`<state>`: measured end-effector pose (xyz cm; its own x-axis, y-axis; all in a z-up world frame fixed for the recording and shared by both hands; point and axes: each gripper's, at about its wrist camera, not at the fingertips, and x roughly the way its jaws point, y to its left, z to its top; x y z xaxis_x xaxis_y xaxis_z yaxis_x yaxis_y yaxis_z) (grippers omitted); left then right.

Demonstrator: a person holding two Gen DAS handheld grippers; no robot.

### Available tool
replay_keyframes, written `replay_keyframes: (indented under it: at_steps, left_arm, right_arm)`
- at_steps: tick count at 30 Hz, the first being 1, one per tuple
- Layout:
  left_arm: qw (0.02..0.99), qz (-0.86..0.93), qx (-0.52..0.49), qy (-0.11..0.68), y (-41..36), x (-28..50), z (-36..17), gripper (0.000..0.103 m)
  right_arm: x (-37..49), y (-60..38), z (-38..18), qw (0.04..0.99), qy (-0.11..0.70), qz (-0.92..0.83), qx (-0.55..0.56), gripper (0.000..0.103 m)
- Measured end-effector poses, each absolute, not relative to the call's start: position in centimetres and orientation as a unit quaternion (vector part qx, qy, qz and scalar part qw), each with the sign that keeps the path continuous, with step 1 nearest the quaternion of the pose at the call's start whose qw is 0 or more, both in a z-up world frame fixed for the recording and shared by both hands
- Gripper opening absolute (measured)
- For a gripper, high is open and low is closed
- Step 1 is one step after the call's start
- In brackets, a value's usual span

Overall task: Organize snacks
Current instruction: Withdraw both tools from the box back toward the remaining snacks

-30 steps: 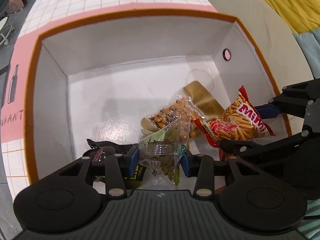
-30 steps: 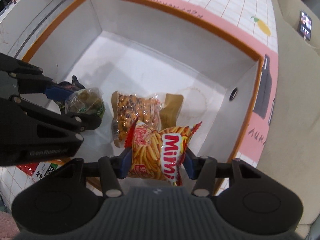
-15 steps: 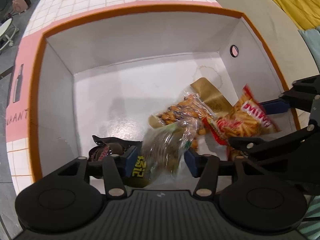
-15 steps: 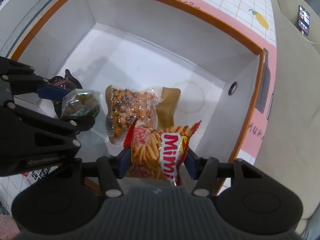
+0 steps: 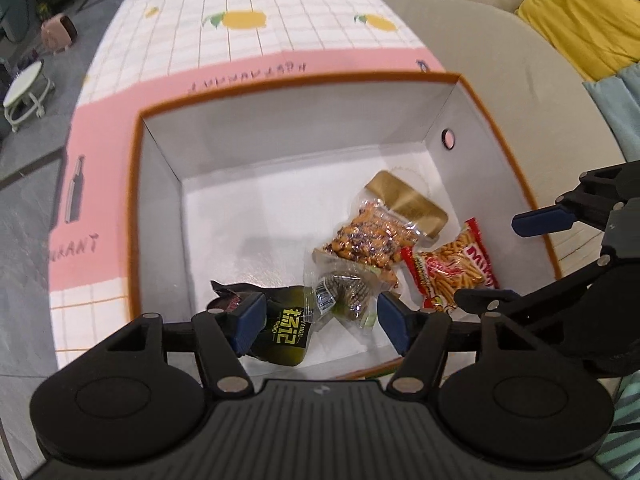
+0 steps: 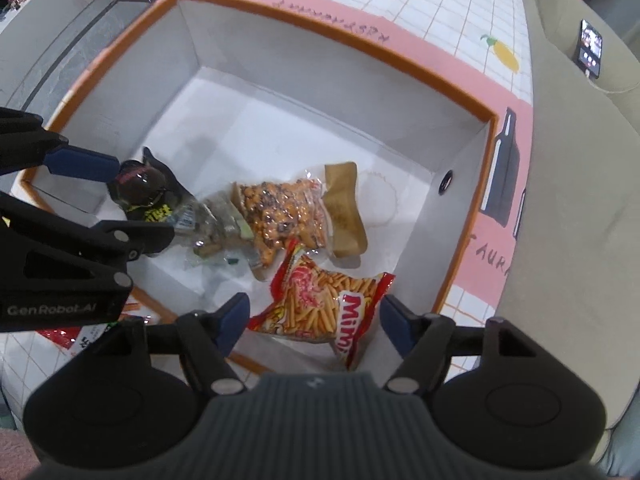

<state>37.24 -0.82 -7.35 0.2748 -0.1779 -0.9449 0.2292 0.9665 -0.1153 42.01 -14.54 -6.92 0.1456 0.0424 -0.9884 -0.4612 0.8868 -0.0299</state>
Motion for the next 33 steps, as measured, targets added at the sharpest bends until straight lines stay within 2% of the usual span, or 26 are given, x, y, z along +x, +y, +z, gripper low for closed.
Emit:
replay_keyframes:
  at_steps: [9,17,25,33]
  left_arm:
    - [0.841,-0.117,0.022,0.528,0.0,33.4,-1.2,0.075]
    - [0.889,-0.116,0.009,0.443,0.4,27.4,3.1,0.075]
    - [0.918,-0.111,-0.011,0.382,1.1,21.0,4.1,0.075]
    - [0.923,-0.106,0.012,0.369,1.3,15.5,2.3,0.075]
  right_arm:
    - [38.8,-15.4,-1.5,0.786,0.580,0.164,-0.136,0.070]
    - [32.3,-17.4,2.8,0.853,0.490,0.153,-0.090,0.070]
    - [24.5,-19.1,3.7,0.902,0.409,0.136,-0.027,0.070]
    - [17.4,-19.8,2.8,0.929,0.358,0.097,-0.007,0.070]
